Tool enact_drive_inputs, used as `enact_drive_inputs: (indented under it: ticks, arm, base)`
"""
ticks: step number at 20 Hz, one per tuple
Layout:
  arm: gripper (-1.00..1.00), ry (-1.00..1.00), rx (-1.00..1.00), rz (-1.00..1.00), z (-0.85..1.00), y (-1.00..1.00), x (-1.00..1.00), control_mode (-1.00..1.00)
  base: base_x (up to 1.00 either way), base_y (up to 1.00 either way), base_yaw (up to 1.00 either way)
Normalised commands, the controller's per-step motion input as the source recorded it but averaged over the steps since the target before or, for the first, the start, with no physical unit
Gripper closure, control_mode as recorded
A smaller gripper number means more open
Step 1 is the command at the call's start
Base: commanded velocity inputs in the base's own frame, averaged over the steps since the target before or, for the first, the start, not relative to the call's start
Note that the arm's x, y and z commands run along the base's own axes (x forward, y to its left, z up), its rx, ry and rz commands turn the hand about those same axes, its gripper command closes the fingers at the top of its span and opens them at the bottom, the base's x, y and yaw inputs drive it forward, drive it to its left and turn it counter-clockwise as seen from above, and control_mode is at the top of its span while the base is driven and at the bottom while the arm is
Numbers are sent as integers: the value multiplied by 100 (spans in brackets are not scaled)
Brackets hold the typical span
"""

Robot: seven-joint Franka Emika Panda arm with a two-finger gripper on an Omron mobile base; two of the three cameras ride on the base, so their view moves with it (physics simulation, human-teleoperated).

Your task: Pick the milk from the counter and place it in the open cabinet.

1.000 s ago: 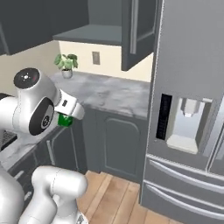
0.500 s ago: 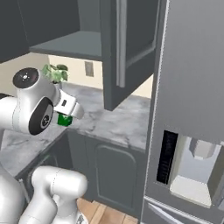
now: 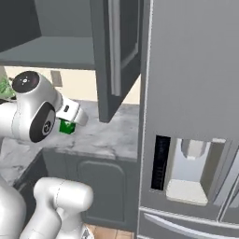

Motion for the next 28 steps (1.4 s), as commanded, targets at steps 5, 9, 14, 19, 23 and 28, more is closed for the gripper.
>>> enact_drive_inputs:
  ticks: [5,9,14,19,23,28]
  arm:
    - [100,0,0,0,0,0,0,100]
    - [100,0,0,0,0,0,0,100]
    - [100,0,0,0,0,0,0,100]
    - [100,0,0,0,0,0,0,100]
    - [100,0,0,0,0,0,0,100]
    - [100,0,0,0,0,0,0,100]
  base:
    - [78,43,-41]
    - [76,28,-25]
    - [18,3,-6]
    - [0,0,0]
    - [0,0,1]
    - [0,0,0]
